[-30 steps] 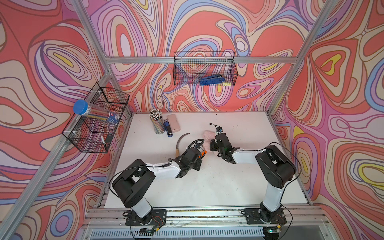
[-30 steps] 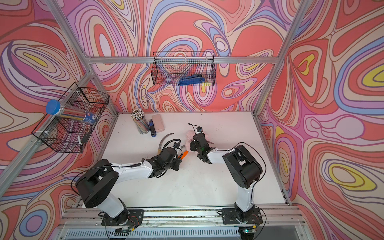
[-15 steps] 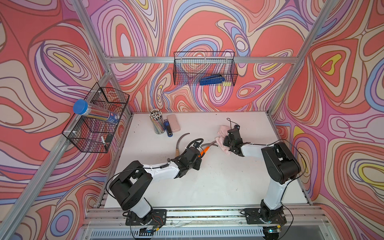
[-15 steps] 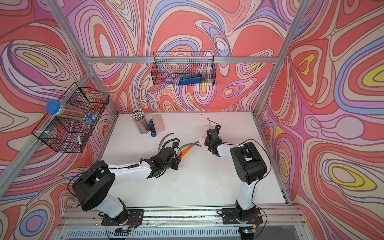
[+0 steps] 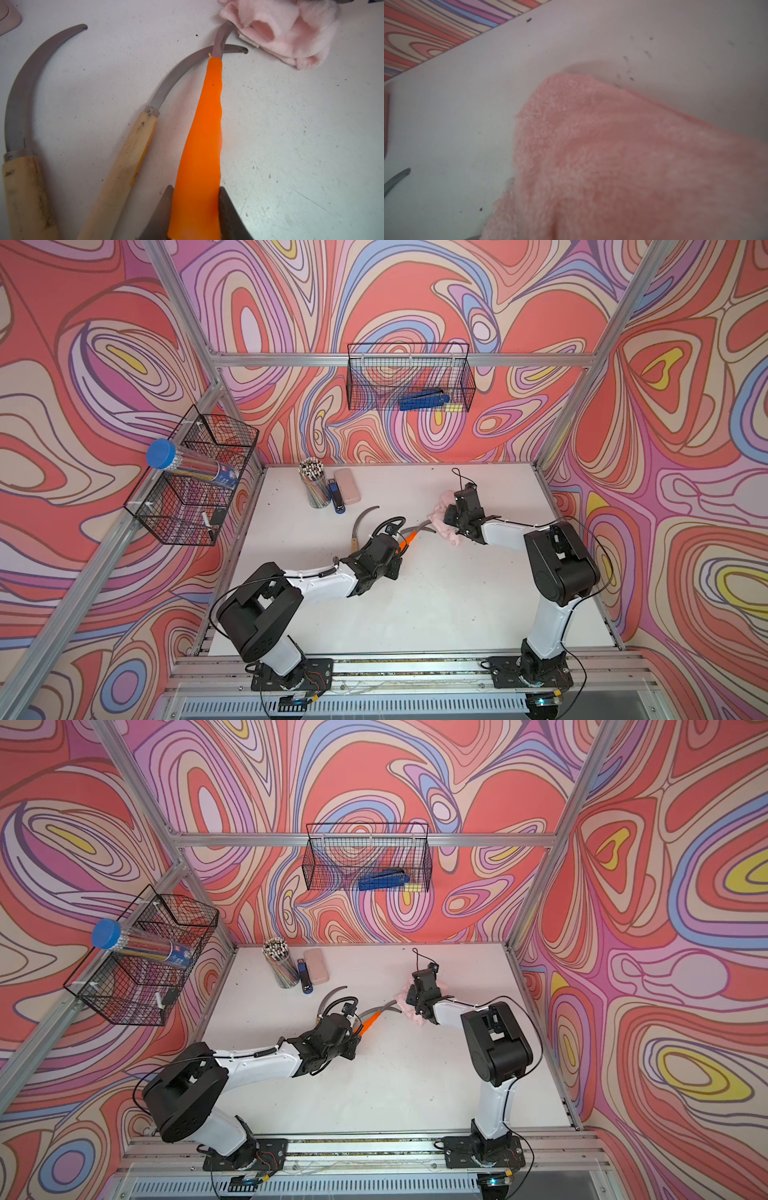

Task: Wipe small sickles with rags
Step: Wipe the small sickle.

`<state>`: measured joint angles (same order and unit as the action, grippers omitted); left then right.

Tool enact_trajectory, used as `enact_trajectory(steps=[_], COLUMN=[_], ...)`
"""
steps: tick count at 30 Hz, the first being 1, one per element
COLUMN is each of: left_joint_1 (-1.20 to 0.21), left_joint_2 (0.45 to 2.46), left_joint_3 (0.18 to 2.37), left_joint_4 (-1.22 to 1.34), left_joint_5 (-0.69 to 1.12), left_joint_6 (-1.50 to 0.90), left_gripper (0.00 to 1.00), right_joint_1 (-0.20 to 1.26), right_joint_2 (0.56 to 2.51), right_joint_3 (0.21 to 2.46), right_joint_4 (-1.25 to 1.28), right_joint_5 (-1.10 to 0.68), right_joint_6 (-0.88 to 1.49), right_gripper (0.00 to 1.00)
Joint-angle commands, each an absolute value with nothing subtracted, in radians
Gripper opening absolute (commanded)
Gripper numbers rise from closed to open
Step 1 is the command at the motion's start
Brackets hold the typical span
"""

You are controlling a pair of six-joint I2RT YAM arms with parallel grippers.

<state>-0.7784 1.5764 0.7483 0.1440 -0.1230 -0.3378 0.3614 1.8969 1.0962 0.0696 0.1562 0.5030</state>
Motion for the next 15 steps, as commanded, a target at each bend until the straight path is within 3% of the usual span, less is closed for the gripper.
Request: enact_trajectory(steps=[1,10,15], left_joint_1=[-0.779,-0.788,-0.795], left_joint_2=[1.568,1.654,1.642], left_joint_3=[0.759,0.840,0.838], left_joint_4=[0.149,0.118,0.115], left_joint_5=[-0.100,-0.091,-0.098], left_joint_6=[-0.334,-0.325,-0.323], left_gripper=[0.00,0.00,0.00], right_joint_1=[0.421,0.492,0.493], right_joint_2=[1.902,1.746,1.809], right_joint_3=[1.107,1.040,1.098], right_joint_4=[0.035,0.049,0.011], right_joint_5=[0.117,0.029,0.047], right_joint_6=[0.453,0.427,0.430], right_gripper=[0.00,0.00,0.00])
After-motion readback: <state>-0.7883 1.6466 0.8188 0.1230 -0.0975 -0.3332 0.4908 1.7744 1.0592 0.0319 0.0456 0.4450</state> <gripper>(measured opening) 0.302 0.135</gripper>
